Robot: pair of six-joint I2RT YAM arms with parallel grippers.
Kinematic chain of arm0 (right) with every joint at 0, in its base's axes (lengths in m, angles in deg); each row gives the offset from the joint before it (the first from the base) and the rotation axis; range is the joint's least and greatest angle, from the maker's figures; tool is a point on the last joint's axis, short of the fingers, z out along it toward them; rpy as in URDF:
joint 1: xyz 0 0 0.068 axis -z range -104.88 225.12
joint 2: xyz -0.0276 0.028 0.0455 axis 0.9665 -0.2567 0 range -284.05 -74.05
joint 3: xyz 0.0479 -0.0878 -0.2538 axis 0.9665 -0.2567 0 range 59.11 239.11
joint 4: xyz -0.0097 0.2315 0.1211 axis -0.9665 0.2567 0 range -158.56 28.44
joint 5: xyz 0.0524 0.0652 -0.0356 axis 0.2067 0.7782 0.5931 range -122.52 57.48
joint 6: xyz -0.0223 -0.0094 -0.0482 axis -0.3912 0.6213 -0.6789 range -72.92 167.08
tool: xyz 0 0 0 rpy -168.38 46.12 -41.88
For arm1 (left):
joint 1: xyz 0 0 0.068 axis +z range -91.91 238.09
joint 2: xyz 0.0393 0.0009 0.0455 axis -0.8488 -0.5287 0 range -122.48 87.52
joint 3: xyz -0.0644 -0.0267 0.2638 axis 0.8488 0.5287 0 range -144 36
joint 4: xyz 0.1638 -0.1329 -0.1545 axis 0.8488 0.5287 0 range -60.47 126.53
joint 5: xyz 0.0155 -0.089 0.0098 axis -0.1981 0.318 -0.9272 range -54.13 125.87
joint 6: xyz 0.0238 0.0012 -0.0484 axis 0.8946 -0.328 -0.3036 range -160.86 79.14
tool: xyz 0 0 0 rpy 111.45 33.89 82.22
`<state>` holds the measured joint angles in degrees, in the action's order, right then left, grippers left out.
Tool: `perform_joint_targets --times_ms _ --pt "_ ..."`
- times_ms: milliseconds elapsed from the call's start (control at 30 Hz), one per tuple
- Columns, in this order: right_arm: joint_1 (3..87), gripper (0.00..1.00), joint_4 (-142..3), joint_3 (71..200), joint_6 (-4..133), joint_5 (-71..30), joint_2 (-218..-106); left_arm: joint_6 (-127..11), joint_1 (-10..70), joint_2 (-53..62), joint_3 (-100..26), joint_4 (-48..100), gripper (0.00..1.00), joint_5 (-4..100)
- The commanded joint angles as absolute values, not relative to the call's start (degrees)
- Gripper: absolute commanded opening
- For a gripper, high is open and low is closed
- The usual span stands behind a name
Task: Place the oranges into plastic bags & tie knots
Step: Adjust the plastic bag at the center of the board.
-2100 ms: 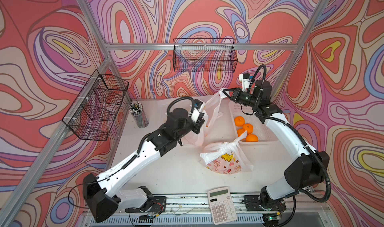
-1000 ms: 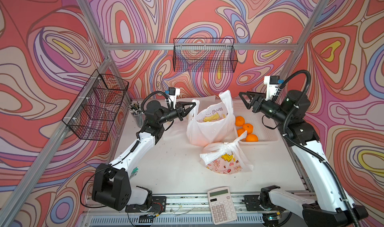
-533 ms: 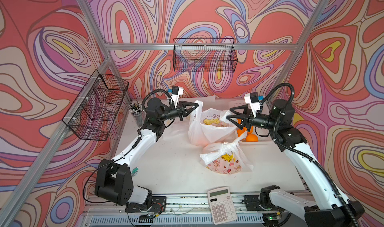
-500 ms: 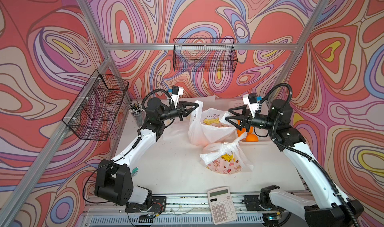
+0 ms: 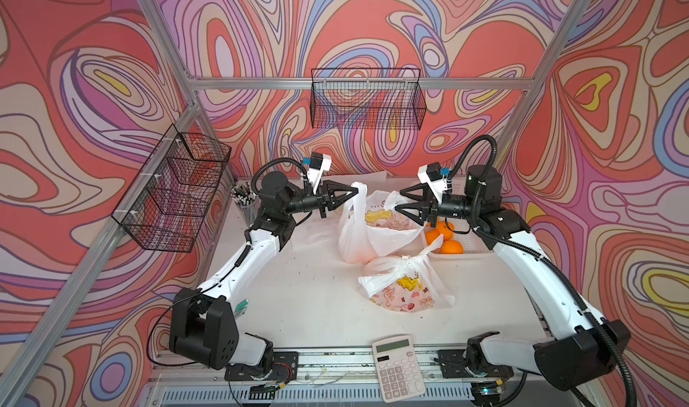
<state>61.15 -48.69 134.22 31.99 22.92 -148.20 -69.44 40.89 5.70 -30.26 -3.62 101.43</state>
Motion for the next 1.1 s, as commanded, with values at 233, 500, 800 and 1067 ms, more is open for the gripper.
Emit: perform_joint_targets --times_ms 233,500,800,1067 --pt "60.8 0.0 -57.8 138.3 47.3 17.1 -151.3 -57.1 41.2 13.5 -28.8 9.8 0.43 89.2" --pt "60.9 0.0 -60.8 138.5 56.4 11.9 -153.1 -51.9 41.5 28.8 -19.1 22.6 0.87 66.1" --pt "60.9 0.0 -59.9 138.8 57.5 9.1 -153.7 -55.1 41.5 45.4 -5.4 21.6 1.0 63.5" --pt "60.8 0.0 -57.8 140.1 57.8 8.3 -155.4 -55.8 41.6 56.2 -2.8 22.5 1.0 63.2"
